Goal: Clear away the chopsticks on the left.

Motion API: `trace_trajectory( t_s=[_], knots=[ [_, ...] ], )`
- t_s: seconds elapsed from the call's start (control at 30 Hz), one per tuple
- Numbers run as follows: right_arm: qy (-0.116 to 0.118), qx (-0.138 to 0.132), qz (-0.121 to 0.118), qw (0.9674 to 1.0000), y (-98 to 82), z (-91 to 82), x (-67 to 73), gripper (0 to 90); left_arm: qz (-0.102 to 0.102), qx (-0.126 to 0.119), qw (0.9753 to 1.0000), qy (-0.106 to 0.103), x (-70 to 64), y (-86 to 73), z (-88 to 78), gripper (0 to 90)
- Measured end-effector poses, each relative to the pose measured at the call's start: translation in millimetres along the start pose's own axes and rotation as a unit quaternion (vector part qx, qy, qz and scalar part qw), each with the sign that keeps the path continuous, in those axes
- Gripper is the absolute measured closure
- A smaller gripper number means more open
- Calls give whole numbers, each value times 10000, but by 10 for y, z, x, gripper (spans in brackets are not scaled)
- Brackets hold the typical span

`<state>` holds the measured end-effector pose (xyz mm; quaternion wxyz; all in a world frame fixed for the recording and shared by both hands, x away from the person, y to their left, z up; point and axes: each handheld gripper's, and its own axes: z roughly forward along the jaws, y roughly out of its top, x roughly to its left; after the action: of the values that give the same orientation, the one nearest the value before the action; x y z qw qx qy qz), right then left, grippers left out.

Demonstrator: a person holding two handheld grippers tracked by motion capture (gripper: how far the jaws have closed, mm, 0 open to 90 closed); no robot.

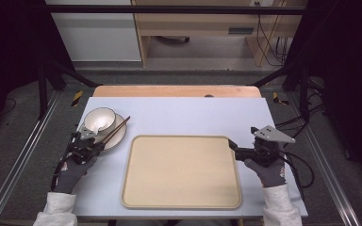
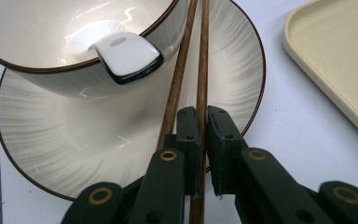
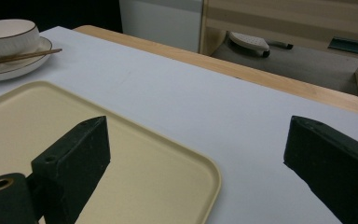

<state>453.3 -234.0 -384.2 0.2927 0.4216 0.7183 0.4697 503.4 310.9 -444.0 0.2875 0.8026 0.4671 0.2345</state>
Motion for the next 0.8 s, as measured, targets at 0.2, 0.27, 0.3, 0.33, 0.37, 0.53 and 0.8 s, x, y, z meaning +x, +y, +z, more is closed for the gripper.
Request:
trace_trajectory(
  t_s=[0.2,0.27,0.3,0.33,0.37,0.53,0.8],
  knots=[
    [3,-2,-4,10000,1,-1,-2,71,-269,-27,9996,-18,18,23,36,790],
    [3,-1,-4,10000,1,-1,-2,71,-360,-31,9993,-38,14,27,52,784],
    [0,-1,-5,10000,2,-1,-3,71,-397,-30,9992,-38,14,30,58,777],
    [2,-3,-2,10000,2,-2,-3,71,-418,-30,9991,-40,16,35,69,777],
    [5,-3,-3,10000,2,-1,-2,71,-471,-33,9989,-47,11,37,75,783],
    [5,7,-3,10000,0,2,0,71,-584,-35,9982,-107,-9,48,95,818],
    [14,1,10,10000,1,-7,-4,69,-595,-192,9980,-117,-60,71,39,844]
  ],
)
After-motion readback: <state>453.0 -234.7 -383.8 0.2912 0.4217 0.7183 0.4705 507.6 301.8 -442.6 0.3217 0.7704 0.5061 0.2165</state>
